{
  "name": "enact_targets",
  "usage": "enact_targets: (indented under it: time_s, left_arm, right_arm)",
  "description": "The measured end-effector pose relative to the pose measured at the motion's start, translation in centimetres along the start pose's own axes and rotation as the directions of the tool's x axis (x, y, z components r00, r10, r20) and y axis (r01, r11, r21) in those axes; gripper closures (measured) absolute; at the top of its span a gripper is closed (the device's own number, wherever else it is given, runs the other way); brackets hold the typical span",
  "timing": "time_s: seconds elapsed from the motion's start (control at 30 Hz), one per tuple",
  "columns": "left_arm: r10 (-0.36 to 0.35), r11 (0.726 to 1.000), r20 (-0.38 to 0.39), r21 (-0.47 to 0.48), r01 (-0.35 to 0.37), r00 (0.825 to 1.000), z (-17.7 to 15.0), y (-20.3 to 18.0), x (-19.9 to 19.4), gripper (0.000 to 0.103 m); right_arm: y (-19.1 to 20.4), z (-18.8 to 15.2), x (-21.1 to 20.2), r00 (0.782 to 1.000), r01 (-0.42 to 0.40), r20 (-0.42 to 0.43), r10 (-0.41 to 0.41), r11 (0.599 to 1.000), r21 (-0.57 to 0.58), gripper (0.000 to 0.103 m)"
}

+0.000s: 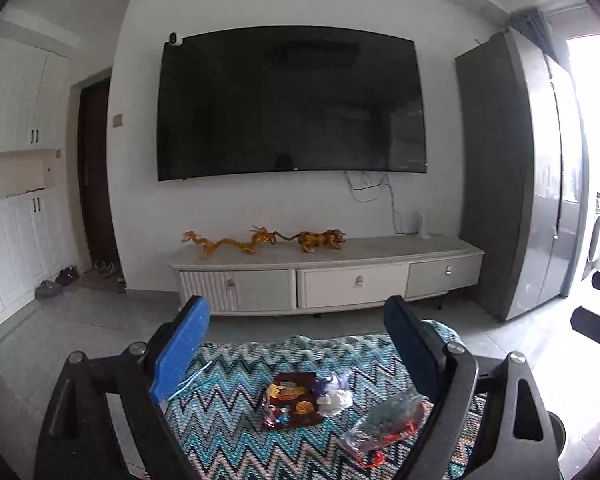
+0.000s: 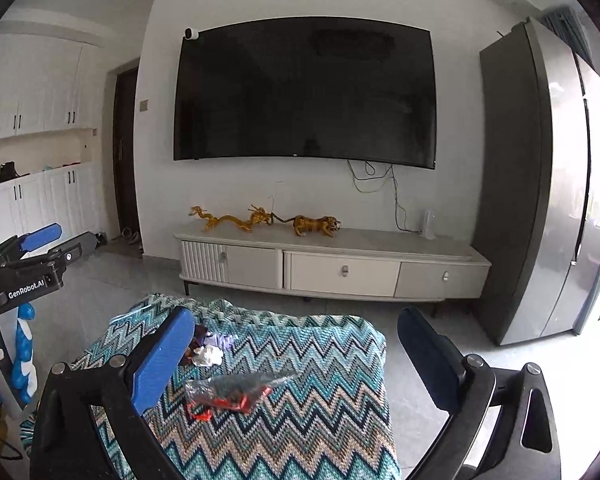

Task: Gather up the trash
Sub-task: 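Move both tools back over the blanket toward the remaining trash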

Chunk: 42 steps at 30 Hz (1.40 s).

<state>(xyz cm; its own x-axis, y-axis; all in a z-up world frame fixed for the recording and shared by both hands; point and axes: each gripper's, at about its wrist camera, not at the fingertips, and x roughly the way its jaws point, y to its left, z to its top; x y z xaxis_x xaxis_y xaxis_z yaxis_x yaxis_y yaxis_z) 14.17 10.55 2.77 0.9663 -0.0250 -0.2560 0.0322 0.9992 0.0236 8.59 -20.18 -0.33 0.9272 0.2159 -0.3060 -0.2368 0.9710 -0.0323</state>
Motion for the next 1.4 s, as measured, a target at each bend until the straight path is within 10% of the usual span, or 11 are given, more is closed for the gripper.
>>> enact_targets:
  time_s: [0.63, 1.4]
  left_arm:
    - [0.130, 0.987, -0.136, -0.081, -0.142, 0.982, -2.5, 6.1, 7.7, 0.014]
    - [0.115, 0.989, -0.166, -0.077, -0.129, 0.979, -3.5, 6.3, 8.3, 0.014]
  right_arm:
    - [0.7, -2.8, 9.0, 0.987, -0.080, -0.138, 0.081, 0.997, 0.017, 0.000]
    - [-0.2, -3.9, 9.9, 0.979, -0.093, -0.178, 0.098, 0.995, 0.039, 0.000]
